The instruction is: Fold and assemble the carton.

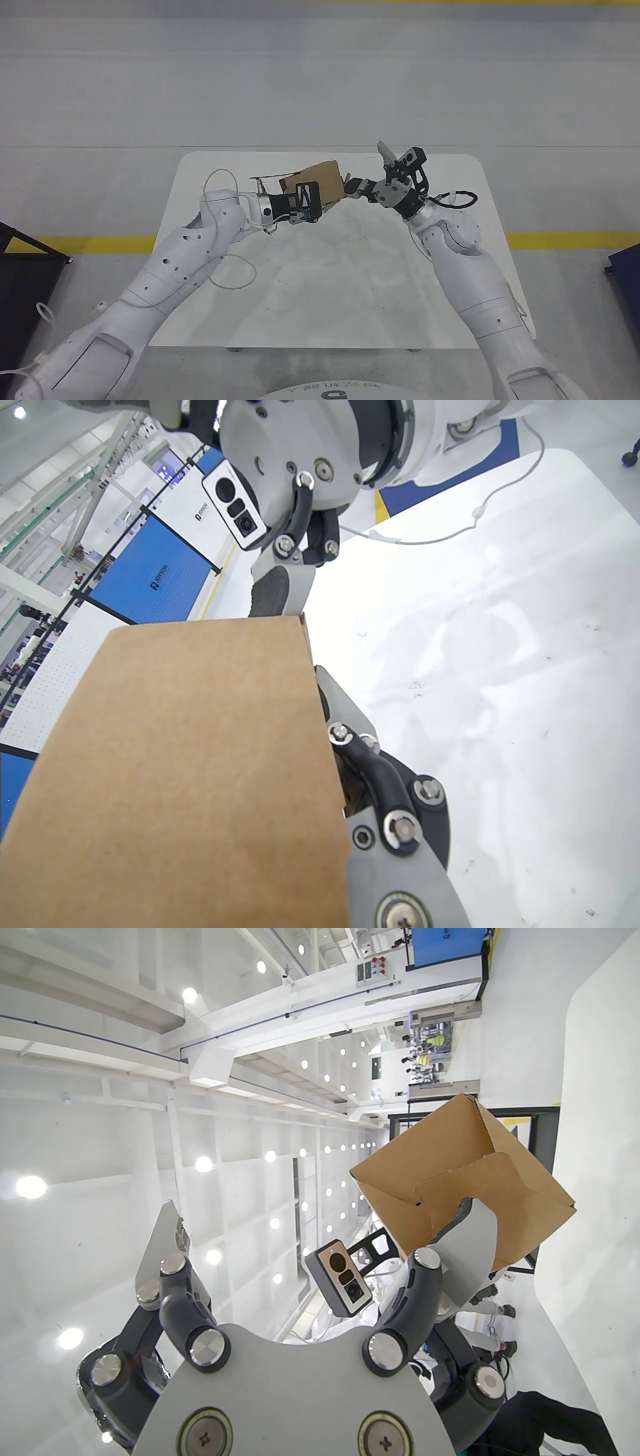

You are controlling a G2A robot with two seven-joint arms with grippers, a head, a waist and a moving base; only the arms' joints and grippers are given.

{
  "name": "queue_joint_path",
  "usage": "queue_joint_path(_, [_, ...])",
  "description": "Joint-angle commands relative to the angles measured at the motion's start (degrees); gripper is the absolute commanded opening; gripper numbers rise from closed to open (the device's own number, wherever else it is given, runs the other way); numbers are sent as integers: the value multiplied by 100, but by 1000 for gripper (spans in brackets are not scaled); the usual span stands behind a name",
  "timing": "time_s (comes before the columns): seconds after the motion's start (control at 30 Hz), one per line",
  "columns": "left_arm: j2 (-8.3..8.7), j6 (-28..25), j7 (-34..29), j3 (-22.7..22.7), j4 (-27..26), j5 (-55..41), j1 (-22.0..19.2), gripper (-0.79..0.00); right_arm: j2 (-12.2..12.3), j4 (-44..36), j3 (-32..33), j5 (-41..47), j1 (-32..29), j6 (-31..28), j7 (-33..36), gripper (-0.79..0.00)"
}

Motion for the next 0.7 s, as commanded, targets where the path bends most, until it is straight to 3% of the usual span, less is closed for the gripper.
queue_joint_path(0.0, [6, 8, 31, -20, -5, 3, 9, -785, -1, -1, 2, 5, 0, -4, -3, 0])
queue_joint_path(0.27, [51, 196, 102, -259, 60, -176, 101, -785, 38, 38, 495, 865, -136, -6, 425, 0])
queue_joint_path(0.6, [49, 204, 144, -289, 54, -320, 160, -785, 39, 29, 496, 812, -151, -25, 346, 0])
queue_joint_path(0.67, [55, -244, 410, -337, 130, -711, 189, -785, 53, -25, 483, 614, -192, 88, 254, 0])
